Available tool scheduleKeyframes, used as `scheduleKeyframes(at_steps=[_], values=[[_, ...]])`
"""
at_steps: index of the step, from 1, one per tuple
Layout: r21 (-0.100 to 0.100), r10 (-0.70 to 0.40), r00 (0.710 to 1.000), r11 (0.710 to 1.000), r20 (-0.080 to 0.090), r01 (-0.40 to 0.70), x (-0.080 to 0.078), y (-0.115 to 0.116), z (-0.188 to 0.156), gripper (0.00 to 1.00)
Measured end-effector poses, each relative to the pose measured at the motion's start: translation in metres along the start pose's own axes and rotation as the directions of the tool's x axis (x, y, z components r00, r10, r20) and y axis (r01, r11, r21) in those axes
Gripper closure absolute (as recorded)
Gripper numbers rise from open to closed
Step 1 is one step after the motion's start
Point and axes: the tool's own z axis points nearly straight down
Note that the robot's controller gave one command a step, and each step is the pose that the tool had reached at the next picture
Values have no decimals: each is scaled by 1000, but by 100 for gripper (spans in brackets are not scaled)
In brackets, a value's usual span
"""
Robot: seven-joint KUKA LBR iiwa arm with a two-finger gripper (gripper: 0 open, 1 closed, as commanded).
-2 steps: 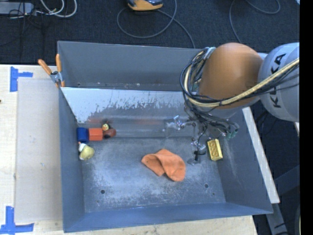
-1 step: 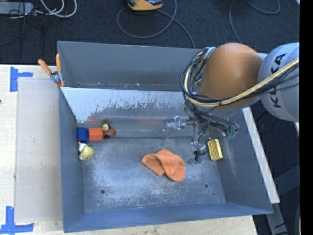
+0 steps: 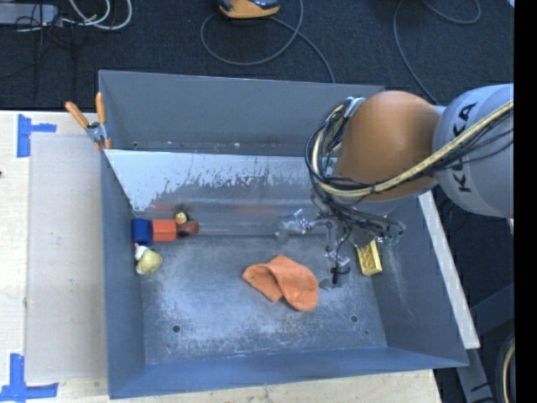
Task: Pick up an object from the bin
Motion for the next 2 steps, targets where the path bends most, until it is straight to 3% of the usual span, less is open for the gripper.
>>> scheduleKeyframes(at_steps=[1, 2], values=[[-3, -15, 1000, 1000, -4, 15, -8, 8, 40, 0], [-4, -153, 988, 988, -3, 153, 4, 18, 59, 0]])
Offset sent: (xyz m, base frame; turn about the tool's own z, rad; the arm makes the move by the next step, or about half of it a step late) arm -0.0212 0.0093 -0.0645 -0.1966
